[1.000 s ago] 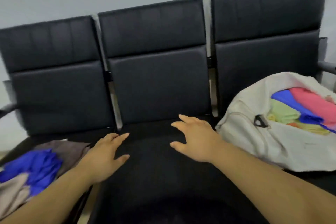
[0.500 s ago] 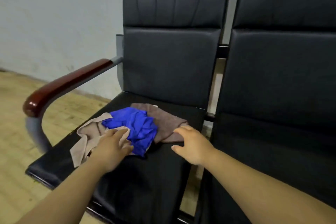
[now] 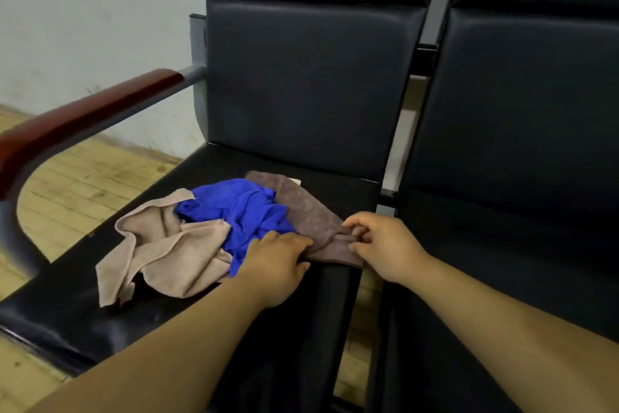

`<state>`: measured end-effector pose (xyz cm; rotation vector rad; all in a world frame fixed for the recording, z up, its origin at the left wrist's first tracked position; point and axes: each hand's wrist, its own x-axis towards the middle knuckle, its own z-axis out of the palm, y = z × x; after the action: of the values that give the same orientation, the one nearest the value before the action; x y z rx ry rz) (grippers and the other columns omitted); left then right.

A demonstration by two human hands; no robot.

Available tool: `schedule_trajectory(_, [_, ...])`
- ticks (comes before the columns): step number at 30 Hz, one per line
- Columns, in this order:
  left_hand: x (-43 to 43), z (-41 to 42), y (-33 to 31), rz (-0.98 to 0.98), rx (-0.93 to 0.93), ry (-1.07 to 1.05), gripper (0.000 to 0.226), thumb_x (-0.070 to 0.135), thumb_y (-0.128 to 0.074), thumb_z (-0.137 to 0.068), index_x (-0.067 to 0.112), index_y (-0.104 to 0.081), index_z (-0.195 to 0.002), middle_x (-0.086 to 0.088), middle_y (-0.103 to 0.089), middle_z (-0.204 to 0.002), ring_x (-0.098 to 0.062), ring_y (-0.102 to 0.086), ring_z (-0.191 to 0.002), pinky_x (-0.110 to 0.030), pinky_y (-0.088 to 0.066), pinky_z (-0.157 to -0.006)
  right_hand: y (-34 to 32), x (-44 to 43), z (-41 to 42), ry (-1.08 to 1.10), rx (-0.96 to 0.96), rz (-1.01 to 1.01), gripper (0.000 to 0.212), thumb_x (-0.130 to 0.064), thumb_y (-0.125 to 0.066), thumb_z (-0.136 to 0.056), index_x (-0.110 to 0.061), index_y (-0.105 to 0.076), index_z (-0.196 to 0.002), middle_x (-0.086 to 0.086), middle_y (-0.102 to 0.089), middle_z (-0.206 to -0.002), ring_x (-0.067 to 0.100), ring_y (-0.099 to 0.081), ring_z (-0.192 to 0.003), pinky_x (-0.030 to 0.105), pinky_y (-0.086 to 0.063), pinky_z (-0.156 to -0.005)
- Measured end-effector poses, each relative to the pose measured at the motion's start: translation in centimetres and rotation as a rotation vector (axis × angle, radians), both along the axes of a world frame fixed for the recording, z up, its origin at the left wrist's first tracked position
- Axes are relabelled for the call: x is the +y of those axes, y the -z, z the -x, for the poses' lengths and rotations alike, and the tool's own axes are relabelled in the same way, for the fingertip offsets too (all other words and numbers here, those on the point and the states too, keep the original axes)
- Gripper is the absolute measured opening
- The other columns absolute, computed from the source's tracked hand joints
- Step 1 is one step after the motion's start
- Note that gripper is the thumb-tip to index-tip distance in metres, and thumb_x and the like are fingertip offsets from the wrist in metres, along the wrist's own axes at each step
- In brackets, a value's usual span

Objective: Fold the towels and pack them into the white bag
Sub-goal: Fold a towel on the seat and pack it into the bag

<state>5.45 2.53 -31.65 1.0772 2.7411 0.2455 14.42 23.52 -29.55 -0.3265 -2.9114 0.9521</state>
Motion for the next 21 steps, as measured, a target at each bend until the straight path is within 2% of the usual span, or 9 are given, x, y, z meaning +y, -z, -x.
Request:
schedule_trajectory(3, [0.7,-0.6,-0.6,-0.011,0.035,0.048,0.049,0.04,-0.054,-0.097,0.04,-0.044,-0.145,0.013,-0.052,-0.145,-0.019,-0.043,-0.13,-0.042,-0.034,-0.108,-0.5,1.2,-2.8,0.037,0.006,0.027,0.033,-0.013,-0.078,-0.086,-0.038,-0.068,-0.106,-0.015,-0.063,-0.098,-0.001,-0.061,-0.086,0.014,-0.046,-0.075])
schedule_trajectory(5, [0.6,-1.0,-1.1,0.002,0.025,0.061,0.052,0.042,-0.056,-0.096,0.041,-0.042,-0.146,0.013,-0.05,-0.147,-0.019,-0.043,-0.132,-0.044,-0.035,-0.11,-1.0,2.1,-4.5,0.071,-0.002,0.051,0.032,-0.014,-0.078,-0.086,-0.036,-0.069,-0.107,-0.014,-0.063,-0.099,0.001,-0.062,-0.087,0.015,-0.049,-0.076])
schedule_trajectory(11, [-0.3,-2.1,-2.2,0.046,0.023,-0.028,0.07,0.064,-0.055,-0.089,0.046,-0.03,-0.152,0.008,-0.043,-0.154,-0.026,-0.045,-0.136,-0.047,-0.038,-0.113,-3.6,3.7,-8.8,0.103,0.033,0.075,0.031,-0.016,-0.078,-0.085,-0.036,-0.069,-0.107,-0.014,-0.065,-0.1,0.0,-0.062,-0.088,0.013,-0.048,-0.073])
schedule_trajectory(14, [-0.5,-3.3,-3.1,0.111,0.067,-0.013,0.08,0.074,-0.053,-0.084,0.047,-0.024,-0.154,0.008,-0.04,-0.154,-0.029,-0.04,-0.137,-0.048,-0.034,-0.113,-4.9,3.8,-10.1,0.091,0.04,0.074,0.032,-0.019,-0.078,-0.087,-0.039,-0.066,-0.109,-0.014,-0.063,-0.102,0.003,-0.062,-0.088,0.015,-0.049,-0.072])
schedule_trajectory(17, [0.6,-5.4,-4.2,0.101,0.279,0.11,0.09,0.079,-0.051,-0.078,0.046,-0.019,-0.156,0.009,-0.033,-0.155,-0.026,-0.029,-0.137,-0.047,-0.025,-0.111,-5.9,4.3,-11.7,0.08,0.029,0.072,0.035,-0.021,-0.078,-0.087,-0.041,-0.062,-0.111,-0.015,-0.063,-0.101,0.003,-0.063,-0.088,0.016,-0.049,-0.071])
schedule_trajectory(18, [1.3,-6.3,-4.6,0.063,0.288,0.19,0.092,0.079,-0.051,-0.077,0.046,-0.018,-0.156,0.01,-0.028,-0.158,-0.025,-0.024,-0.14,-0.047,-0.023,-0.113,-6.1,4.5,-12.3,0.076,0.022,0.076,0.036,-0.022,-0.078,-0.087,-0.042,-0.062,-0.112,-0.015,-0.063,-0.1,0.003,-0.063,-0.087,0.016,-0.049,-0.071])
schedule_trajectory(21, [4.1,-9.2,-4.4,-0.001,0.116,0.421,0.092,0.076,-0.054,-0.08,0.044,-0.015,-0.156,0.012,-0.022,-0.16,-0.019,-0.021,-0.145,-0.045,-0.024,-0.119,-6.3,5.7,-14.5,0.08,-0.021,0.094,0.039,-0.025,-0.08,-0.085,-0.046,-0.06,-0.111,-0.015,-0.065,-0.1,0.002,-0.065,-0.087,0.018,-0.051,-0.071])
